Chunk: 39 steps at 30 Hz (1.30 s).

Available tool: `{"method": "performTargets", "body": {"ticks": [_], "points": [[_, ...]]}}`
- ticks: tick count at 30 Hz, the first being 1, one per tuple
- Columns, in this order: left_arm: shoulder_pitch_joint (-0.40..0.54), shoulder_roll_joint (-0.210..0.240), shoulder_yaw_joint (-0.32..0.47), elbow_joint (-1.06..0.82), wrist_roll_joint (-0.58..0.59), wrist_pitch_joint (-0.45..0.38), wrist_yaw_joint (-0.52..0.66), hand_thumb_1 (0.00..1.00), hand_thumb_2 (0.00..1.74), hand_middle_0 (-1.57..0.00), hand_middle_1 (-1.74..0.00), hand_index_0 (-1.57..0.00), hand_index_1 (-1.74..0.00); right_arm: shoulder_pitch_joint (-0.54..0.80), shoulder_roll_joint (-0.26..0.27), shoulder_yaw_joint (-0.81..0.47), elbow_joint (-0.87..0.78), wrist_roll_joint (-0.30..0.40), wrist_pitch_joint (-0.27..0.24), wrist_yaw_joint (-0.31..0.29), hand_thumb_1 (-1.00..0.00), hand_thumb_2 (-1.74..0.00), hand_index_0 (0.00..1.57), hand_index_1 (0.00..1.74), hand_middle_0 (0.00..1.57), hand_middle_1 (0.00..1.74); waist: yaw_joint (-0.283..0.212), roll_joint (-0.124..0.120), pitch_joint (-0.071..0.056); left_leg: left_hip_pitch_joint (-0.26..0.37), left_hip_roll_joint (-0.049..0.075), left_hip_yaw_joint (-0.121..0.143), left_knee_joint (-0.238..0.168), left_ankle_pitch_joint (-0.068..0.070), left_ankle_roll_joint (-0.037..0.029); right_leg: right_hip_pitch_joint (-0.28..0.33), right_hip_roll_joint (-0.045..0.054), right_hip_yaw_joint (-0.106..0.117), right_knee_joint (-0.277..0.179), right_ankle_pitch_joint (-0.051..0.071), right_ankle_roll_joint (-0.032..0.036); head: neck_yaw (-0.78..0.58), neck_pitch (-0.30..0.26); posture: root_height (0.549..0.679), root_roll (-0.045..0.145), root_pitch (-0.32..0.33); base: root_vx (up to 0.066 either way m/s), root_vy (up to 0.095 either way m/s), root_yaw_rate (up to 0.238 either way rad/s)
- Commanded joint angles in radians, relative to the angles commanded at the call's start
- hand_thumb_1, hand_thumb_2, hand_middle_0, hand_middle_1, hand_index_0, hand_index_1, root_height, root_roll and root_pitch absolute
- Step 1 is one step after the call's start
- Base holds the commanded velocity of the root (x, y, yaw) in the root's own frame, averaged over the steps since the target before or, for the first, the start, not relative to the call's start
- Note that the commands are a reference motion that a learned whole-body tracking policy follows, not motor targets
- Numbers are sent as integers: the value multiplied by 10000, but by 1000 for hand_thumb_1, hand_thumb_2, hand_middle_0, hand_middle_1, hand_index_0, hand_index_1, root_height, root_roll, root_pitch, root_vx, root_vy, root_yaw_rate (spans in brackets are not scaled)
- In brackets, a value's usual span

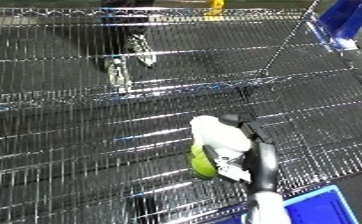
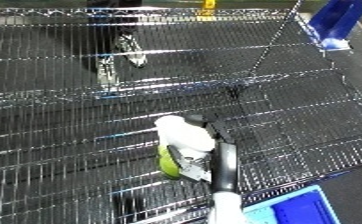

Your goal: Pick up the object and place it into the box

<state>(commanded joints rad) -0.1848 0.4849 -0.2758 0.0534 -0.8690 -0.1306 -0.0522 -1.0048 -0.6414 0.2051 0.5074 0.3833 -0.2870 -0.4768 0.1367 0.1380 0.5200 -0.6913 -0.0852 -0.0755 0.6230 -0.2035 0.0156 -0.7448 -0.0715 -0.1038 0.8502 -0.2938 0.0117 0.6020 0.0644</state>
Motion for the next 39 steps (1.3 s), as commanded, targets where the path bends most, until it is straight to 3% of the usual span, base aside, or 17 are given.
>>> {"method": "performTargets", "body": {"ticks": [6,10,15,24,32,39], "points": [[93,-96,238,226,6,-139,-113,1000,1740,-1570,-1740,-1570,-1740,1218,193,-639,-1515,358,159,283,-1000,-1740,1570,1740,1570,1740,-330,-268,0,849,108,-35,-585,154,-74,813,70,106,-579,106,34,-504,-591,636,43,206,-51,17,-65],[37,-153,412,333,85,-110,-149,1000,1740,-1570,-1740,-1570,-1740,2233,502,-1058,-2506,634,178,377,-1000,-1740,1570,1740,1570,1740,-598,-459,0,1488,214,-24,-879,180,-123,1413,71,181,-958,188,88,-624,-954,641,45,175,-37,-2,-62],[-45,-292,682,461,239,65,-208,1000,1740,-1570,-1740,-1570,-1740,3523,941,-1513,-3324,784,45,567,-1000,-1740,1570,1740,1570,1740,-954,-690,0,2303,344,37,-1079,113,-184,2225,63,251,-1348,248,125,-585,-1435,646,50,130,-10,-8,-83],[99,-490,1109,590,516,353,-321,1000,1740,-1570,-1740,-1570,-1740,5326,1420,-2301,-4482,685,-199,553,-1000,-1740,1570,1740,1570,1740,-1498,-955,0,3387,574,219,-1196,-72,-261,3360,41,418,-1773,240,133,-340,-2049,654,59,66,5,-8,-100],[267,-700,1302,756,651,301,-389,1000,1740,-1570,-1740,-1570,-1740,6502,1497,-2852,-4890,778,-381,493,-1000,-1740,1570,1740,1570,1740,-1941,-924,-135,3938,716,450,-1361,-107,-314,3793,34,611,-2052,276,136,307,-2710,657,67,46,-16,29,-134],[86,-1089,1040,1121,461,-142,-145,1000,1740,-1570,-1740,-1570,-1740,6826,1190,-3262,-4363,980,-489,382,-1000,-1740,1570,1740,1570,1740,-2405,-501,-178,4287,722,619,-1675,44,-439,3972,-15,842,-2426,444,155,1054,-4678,661,78,41,-39,128,-155]]}}
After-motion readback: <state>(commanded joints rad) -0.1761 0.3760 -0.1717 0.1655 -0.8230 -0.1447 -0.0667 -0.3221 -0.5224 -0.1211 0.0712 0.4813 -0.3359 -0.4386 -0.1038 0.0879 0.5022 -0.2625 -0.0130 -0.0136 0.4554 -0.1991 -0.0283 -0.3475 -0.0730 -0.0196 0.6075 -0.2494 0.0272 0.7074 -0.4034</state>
